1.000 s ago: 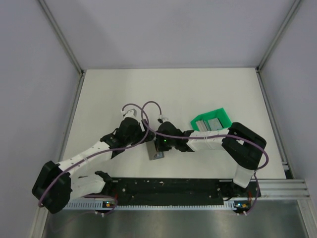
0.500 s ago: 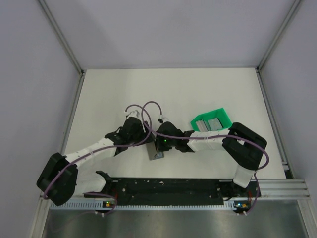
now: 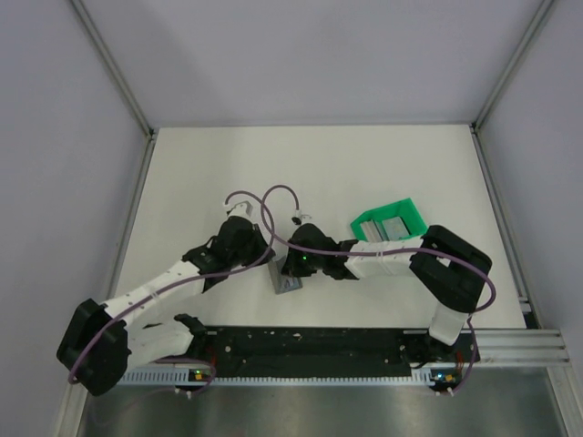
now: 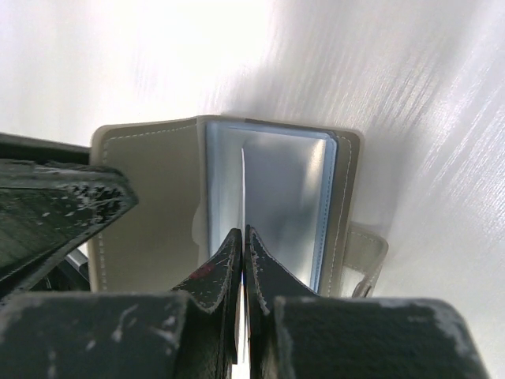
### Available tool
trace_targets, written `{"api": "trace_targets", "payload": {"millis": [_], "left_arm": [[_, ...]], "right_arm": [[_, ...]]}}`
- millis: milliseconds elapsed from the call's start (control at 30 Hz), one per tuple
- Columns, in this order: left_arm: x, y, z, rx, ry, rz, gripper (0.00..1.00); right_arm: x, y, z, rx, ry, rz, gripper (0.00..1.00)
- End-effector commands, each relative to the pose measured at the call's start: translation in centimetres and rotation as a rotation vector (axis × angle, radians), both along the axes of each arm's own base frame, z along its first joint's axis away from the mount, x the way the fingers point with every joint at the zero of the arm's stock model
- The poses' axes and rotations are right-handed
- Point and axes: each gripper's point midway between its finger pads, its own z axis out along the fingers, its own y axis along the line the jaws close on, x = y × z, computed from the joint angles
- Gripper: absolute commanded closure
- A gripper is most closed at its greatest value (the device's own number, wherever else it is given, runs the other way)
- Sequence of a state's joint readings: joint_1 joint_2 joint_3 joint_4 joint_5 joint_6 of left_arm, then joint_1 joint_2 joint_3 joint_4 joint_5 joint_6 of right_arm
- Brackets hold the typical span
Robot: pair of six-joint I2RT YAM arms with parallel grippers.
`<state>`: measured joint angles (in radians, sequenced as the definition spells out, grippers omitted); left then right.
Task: Put the credit cards into the card holder
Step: Open the card holder at the center of the board.
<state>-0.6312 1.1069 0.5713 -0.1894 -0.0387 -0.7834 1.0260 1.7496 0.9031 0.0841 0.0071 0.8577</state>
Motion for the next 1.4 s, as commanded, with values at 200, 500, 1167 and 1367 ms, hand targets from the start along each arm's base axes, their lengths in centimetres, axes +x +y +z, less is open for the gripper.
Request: {"api": "trace_targets", "payload": {"millis": [200, 500, 1167, 1367], "left_arm": [[-3.3, 2.2, -1.7, 0.024, 0.042, -0.008, 0.90], [-4.3, 4.0, -3.3, 0.081, 0.095, 0.056, 1.00], [-5.1, 5.8, -4.9, 0.182, 0.139, 0.065, 1.00], [-4.2, 4.3, -5.4, 0.107, 0.124, 0.077, 1.00]], "right_arm": [[0.1, -1.3, -0.2, -0.058, -0.030, -0.025, 1.00], [0.3, -2.2, 1.0, -0.057, -0.065, -0.040, 1.00], [0.9, -6.0, 3.5, -0.012, -0.101, -0.075, 1.00], [0.5, -7.3, 2.9, -0.006, -0.063, -0.081, 1.00]]}}
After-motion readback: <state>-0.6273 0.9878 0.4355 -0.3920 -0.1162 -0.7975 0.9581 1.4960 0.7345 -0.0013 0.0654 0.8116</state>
